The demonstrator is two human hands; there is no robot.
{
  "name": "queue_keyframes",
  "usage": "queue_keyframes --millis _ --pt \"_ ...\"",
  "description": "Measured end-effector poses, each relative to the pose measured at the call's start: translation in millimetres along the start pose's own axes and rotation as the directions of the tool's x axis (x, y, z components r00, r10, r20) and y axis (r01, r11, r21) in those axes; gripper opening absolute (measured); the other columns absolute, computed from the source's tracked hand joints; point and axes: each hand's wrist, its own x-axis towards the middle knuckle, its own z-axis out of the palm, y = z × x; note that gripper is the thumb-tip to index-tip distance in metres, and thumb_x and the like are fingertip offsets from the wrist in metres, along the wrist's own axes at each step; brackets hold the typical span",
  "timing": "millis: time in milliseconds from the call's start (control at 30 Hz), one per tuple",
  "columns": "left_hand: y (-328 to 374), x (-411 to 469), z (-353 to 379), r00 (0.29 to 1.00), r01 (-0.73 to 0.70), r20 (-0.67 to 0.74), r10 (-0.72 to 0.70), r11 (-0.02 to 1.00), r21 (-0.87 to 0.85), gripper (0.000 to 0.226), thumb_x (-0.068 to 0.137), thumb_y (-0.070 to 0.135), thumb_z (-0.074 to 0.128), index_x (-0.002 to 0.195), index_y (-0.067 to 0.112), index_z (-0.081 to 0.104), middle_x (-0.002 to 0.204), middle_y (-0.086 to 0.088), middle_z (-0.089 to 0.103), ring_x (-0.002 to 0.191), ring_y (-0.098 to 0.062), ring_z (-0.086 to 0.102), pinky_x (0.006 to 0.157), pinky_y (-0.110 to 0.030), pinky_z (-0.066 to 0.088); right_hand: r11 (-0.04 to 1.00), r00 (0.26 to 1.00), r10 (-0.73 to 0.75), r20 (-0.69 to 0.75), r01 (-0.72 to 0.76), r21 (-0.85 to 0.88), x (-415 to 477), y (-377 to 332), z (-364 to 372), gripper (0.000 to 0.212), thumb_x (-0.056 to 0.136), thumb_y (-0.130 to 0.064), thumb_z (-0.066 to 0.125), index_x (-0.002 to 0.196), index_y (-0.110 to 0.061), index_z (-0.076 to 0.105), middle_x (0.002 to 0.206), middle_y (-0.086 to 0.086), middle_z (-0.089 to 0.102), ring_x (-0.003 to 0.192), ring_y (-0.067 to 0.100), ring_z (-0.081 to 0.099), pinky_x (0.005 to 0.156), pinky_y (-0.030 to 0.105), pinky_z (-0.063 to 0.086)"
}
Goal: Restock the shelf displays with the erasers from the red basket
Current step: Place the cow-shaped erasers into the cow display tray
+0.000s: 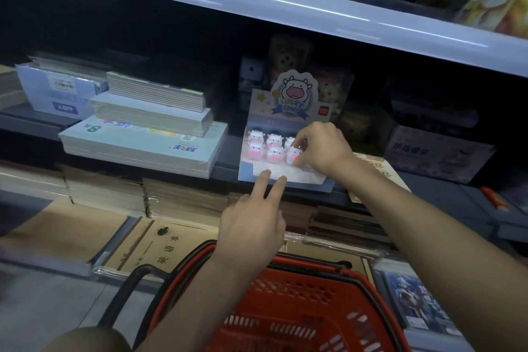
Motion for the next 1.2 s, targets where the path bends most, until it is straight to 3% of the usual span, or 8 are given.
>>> queue_keyframes --millis 233,300,433,533,667,833,1000,1200 --pt "0 -1 0 1.0 0.011 -0.008 -0.011 1.0 0.015 0.061 0.106 0.036 0.04 0.162 0.034 0.015 0.173 0.006 0.008 0.105 -0.02 0.066 0.074 -0.035 0.051 0.996 0.999 -0.021 -0.026 0.019 -0.085 -7 -7 6 0.013 0.075 -0.011 0.083 0.086 -0.016 0.08 0.09 0.006 0.074 0.081 0.03 0.069 0.072 0.044 0.063" --pt "1 0 1 1.0 0.014 -0.019 -0.014 1.0 0.025 0.062 0.105 0.036 0.041 0.161 0.035 0.015 0.173 0.006 0.009 0.107 -0.02 0.065 0.074 -0.035 0.05 0.995 0.999 -0.031 -0.027 0.028 -0.098 -6 -5 8 0.019 0.077 -0.009 0.08 0.096 -0.012 0.078 0.094 0.009 0.075 0.081 0.03 0.07 0.072 0.047 0.063" --pt "1 2 2 1.0 0.013 -0.027 -0.012 0.999 0.033 0.062 0.106 0.035 0.042 0.161 0.034 0.016 0.172 0.005 0.011 0.114 -0.02 0.061 0.077 -0.035 0.051 0.999 0.998 -0.052 0.036 0.052 -0.003 -10 5 6 0.031 0.087 -0.016 0.078 0.119 -0.019 0.075 0.117 0.006 0.072 0.105 0.029 0.068 0.088 0.046 0.06" --pt "-3 3 1 0.999 0.017 -0.046 -0.016 0.999 0.031 0.059 0.106 0.036 0.04 0.161 0.034 0.019 0.172 0.007 0.013 0.118 -0.019 0.06 0.081 -0.035 0.052 0.996 0.998 -0.064 0.01 0.064 0.07 -16 14 8 0.018 0.09 -0.019 0.077 0.107 -0.015 0.079 0.11 0.008 0.075 0.104 0.029 0.069 0.089 0.046 0.059" --pt "-5 2 1 0.998 0.025 -0.055 -0.026 0.999 -0.022 0.057 0.106 0.035 0.041 0.16 0.033 0.023 0.171 0.008 0.015 0.116 -0.017 0.06 0.081 -0.034 0.053 0.991 0.998 -0.042 -0.043 0.047 0.127 -20 13 10 0.024 0.091 -0.02 0.077 0.114 -0.016 0.079 0.113 0.007 0.077 0.103 0.028 0.07 0.09 0.046 0.059" --pt "-3 0 3 0.999 0.027 -0.044 -0.028 0.999 -0.031 0.058 0.106 0.034 0.042 0.16 0.032 0.022 0.172 0.008 0.011 0.107 -0.017 0.063 0.078 -0.033 0.053 0.992 0.996 -0.015 -0.087 0.025 0.122 -18 13 13 0.018 0.083 -0.012 0.08 0.1 -0.005 0.078 0.096 0.014 0.077 0.093 0.032 0.072 0.082 0.049 0.062" --pt "-3 0 3 0.999 0.025 -0.04 -0.026 0.999 -0.031 0.058 0.106 0.033 0.042 0.16 0.032 0.022 0.171 0.007 0.012 0.106 -0.016 0.063 0.075 -0.03 0.049 0.987 0.996 -0.001 -0.085 0.015 0.159 -17 13 9 0.029 0.081 -0.016 0.087 0.109 -0.017 0.081 0.102 0.002 0.078 0.093 0.018 0.071 0.086 0.037 0.061" --pt "-1 1 3 0.999 0.029 -0.036 -0.03 0.999 -0.022 0.058 0.106 0.033 0.042 0.16 0.031 0.021 0.172 0.006 0.013 0.11 -0.017 0.062 0.08 -0.032 0.051 0.985 0.996 0.017 -0.087 -0.002 0.174 -18 15 12 0.032 0.081 -0.016 0.086 0.112 -0.019 0.08 0.103 0.002 0.077 0.092 0.017 0.071 0.087 0.039 0.062"
